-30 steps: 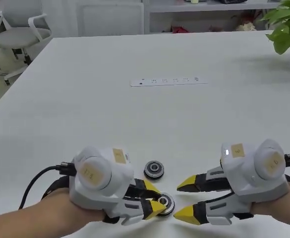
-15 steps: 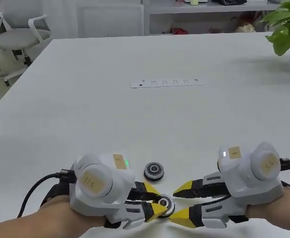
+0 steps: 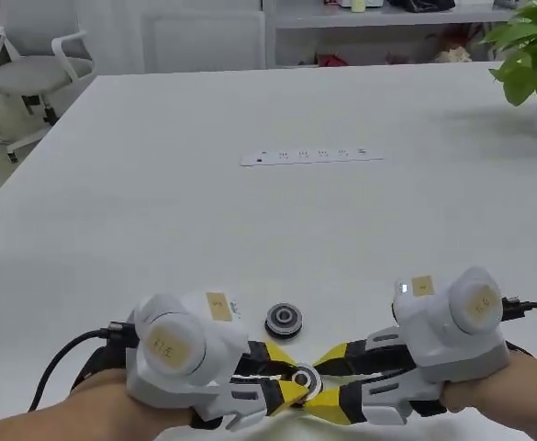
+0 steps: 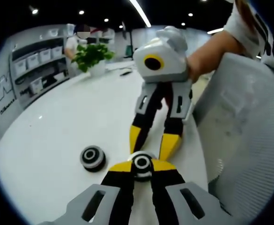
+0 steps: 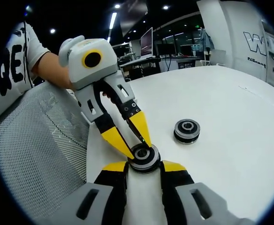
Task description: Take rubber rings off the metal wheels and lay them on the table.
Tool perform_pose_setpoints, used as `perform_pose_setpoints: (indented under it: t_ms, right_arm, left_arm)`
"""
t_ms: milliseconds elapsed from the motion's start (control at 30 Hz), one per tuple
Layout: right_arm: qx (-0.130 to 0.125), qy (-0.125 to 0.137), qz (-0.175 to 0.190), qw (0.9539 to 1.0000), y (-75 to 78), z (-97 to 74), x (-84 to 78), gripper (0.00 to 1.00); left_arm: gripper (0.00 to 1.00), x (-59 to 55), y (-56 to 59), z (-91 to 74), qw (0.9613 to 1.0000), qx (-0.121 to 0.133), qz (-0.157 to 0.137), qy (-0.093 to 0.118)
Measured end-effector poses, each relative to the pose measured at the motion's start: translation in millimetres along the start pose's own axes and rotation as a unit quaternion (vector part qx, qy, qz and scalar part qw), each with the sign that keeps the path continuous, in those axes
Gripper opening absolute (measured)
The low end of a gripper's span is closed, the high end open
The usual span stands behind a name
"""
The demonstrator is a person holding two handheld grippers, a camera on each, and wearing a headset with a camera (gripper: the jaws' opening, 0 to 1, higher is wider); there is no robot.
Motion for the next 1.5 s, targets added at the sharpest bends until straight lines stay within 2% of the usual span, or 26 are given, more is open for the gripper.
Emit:
perform_pose_setpoints:
  t_ms: [600, 867, 1500]
  right_arm:
    - [-0.002, 0.0, 0.013, 0.9999, 0.0, -5.5, -3.2, 0.18]
    - [-0.006, -0.009, 0.013, 0.9999, 1.8, -7.8, -6.5, 0.12]
    - [-0.007, -0.008, 0.025, 0.9996, 1.3, -7.9, -6.7, 0.09]
  left_arm:
    - [0.13, -0.3, 0.7, -0.4, 1.0, 0.003, 0.0, 0.001]
    - [0.13, -0.3, 0.4, -0.2, 1.0, 0.004, 0.002, 0.0]
    - [0.14, -0.4, 0.4, -0.2, 1.0, 0.003, 0.002, 0.0]
Point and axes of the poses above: the centre of the closed fingertips' face, and the gripper's own axes: z roughly forward along the fingers, y roughly to its right, x roughly out of its top, the point moved 2 cm from there along -z, roughly backward along the fingers, and after that the axes turned 2 degrees about x, right-handed, at the moved point
